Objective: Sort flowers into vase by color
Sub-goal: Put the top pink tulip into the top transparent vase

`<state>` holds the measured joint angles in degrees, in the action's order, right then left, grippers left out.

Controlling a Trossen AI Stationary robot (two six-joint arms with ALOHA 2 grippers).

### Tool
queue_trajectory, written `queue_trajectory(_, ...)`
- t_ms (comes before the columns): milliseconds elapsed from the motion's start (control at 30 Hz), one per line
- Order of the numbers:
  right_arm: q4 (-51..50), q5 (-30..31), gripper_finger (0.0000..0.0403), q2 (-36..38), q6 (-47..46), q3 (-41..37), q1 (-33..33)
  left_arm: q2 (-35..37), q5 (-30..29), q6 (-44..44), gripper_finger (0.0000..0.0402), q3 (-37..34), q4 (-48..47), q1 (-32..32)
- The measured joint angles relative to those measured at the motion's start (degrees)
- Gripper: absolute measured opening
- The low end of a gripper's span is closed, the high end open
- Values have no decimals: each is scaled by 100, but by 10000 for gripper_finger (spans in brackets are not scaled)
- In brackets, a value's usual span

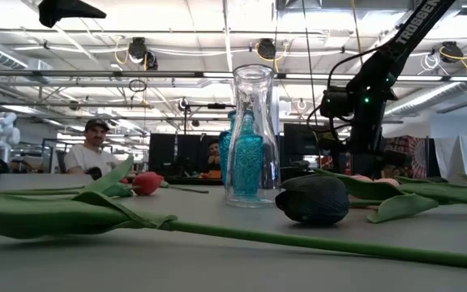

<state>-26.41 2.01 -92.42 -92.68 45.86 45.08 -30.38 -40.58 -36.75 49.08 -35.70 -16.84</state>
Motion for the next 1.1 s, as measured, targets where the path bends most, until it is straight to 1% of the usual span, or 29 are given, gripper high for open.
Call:
queue_trajectory(267, -248, -32, 251, -16, -123, 118, -2, -3, 0, -31, 319, 0, -90, 0)
queue_trajectory(367, -743, -64, 251, -37, -144, 343, -7, -3, 0, -31, 319, 0, -90, 0)
queue_trajectory(467, -1164, 60, 251, -36, -134, 638, -8, -3, 0, -31, 319, 0, -90, 2)
queue_trajectory(567, -1515, 231, 251, -33, -88, 757, -6, -3, 0, -27, 319, 0, -89, 2)
queue_trajectory(767, -1445, 207, 251, -40, -173, 792, -30, -3, 1, -1, 319, 0, -87, 1)
queue_trajectory(900, -1327, 203, 251, -37, -507, 794, -147, -3, 0, 2, 319, 0, -87, 2)
queue_trajectory(1000, -1061, 113, 244, -37, -651, 794, -240, -3, 1, 2, 319, 0, -87, 2)
queue_trajectory(1100, -1036, 104, 233, -37, -715, 796, -297, -3, 2, 7, 319, 0, -87, 0)
